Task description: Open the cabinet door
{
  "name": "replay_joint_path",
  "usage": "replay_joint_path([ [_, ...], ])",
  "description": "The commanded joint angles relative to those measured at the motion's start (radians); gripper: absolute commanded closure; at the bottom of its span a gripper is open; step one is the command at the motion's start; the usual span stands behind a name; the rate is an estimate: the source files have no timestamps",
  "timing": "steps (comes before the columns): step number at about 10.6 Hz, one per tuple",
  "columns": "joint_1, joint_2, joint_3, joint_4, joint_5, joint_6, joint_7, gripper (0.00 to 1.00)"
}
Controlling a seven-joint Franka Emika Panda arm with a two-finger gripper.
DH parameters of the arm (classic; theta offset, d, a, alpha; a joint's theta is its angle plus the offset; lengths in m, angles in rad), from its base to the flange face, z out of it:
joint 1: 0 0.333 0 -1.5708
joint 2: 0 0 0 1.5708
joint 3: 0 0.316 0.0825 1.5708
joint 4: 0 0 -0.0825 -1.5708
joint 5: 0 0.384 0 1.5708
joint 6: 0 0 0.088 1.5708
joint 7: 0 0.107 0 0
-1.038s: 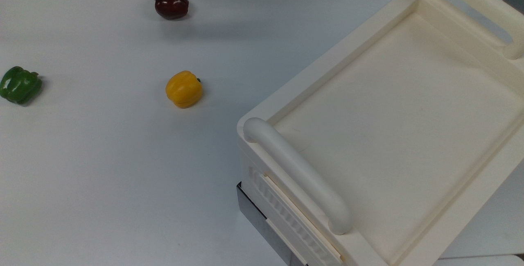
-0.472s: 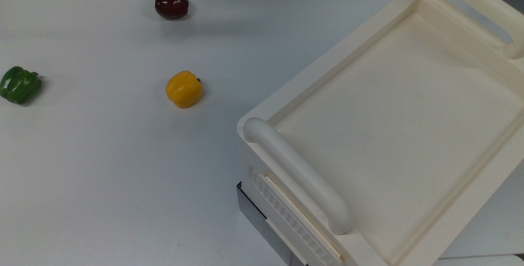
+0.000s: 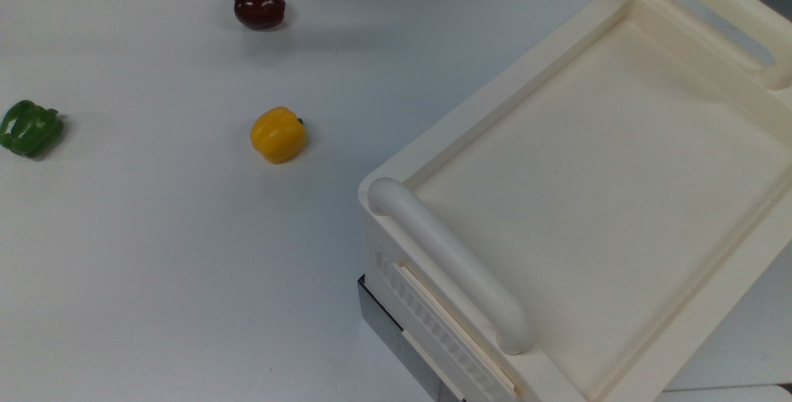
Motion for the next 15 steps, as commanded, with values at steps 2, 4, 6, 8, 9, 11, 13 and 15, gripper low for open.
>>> replay_joint_path([
  [2, 0.01, -0.017, 0.005, -0.007, 0.001, -0.021, -0.017, 0.11],
  [4, 0.006, -0.014, 0.005, -0.007, 0.001, -0.016, -0.018, 0.16],
  [6, 0.01, -0.014, 0.007, -0.009, 0.001, -0.019, -0.02, 0.2],
  [8, 0.01, -0.014, 0.008, -0.01, 0.001, -0.021, -0.018, 0.22],
  [9, 0.011, -0.014, 0.01, -0.012, 0.001, -0.021, -0.02, 0.26],
  [11, 0.011, -0.011, 0.012, -0.01, 0.004, -0.013, -0.02, 0.26],
  [13, 0.013, 0.001, 0.013, -0.009, 0.045, -0.007, -0.023, 0.27],
  [15, 0.067, 0.027, 0.015, -0.009, 0.075, 0.005, -0.049, 0.29],
])
